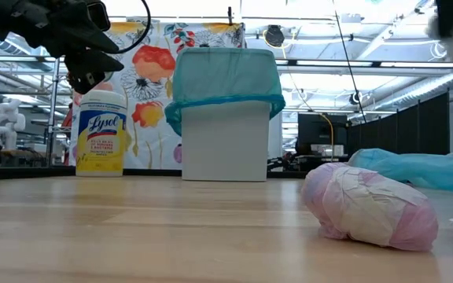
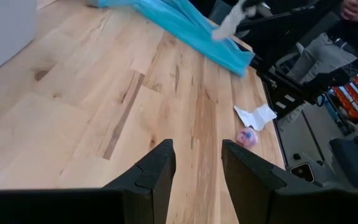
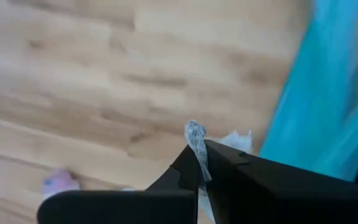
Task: Place trash/remove bag and relplace
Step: Put the white paper into the white trash bin, then put the pink-white bag into the white trash bin
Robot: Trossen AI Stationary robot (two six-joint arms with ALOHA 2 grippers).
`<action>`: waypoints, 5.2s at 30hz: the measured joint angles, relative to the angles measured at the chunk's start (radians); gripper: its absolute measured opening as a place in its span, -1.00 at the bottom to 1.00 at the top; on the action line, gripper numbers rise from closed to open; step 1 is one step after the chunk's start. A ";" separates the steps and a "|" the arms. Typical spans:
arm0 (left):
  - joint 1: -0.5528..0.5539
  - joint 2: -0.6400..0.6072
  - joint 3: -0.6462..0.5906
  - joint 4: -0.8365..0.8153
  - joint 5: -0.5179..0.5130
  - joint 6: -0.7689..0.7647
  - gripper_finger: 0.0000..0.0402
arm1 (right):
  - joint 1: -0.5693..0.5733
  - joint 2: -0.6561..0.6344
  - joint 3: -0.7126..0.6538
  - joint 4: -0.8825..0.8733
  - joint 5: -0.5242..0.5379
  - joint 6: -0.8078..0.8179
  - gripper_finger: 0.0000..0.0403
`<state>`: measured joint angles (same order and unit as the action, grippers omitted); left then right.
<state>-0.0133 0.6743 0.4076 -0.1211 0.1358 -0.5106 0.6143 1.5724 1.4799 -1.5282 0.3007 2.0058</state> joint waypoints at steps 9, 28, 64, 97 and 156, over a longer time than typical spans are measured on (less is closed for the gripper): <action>0.000 0.000 0.000 0.005 -0.018 0.000 -0.32 | -0.205 -0.030 0.245 -0.040 0.377 -0.407 -1.00; 0.000 0.000 0.000 0.008 -0.191 -0.008 -0.32 | -0.859 -0.004 0.452 0.808 0.053 -1.790 -1.00; 0.000 0.000 0.000 0.007 -0.193 -0.009 -0.32 | -1.011 -0.036 0.452 0.543 -0.332 -1.756 -0.21; 0.000 0.000 0.000 -0.001 -0.082 -0.006 -0.32 | -0.147 0.061 -0.310 0.947 -0.169 -0.595 -0.22; 0.000 0.000 0.000 0.007 -0.275 0.002 -0.32 | -0.888 -0.069 0.020 1.076 -0.176 -1.715 -0.91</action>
<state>-0.0135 0.6746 0.4076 -0.1139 -0.1396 -0.5086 -0.2736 1.5030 1.4994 -0.4526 0.1249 0.2905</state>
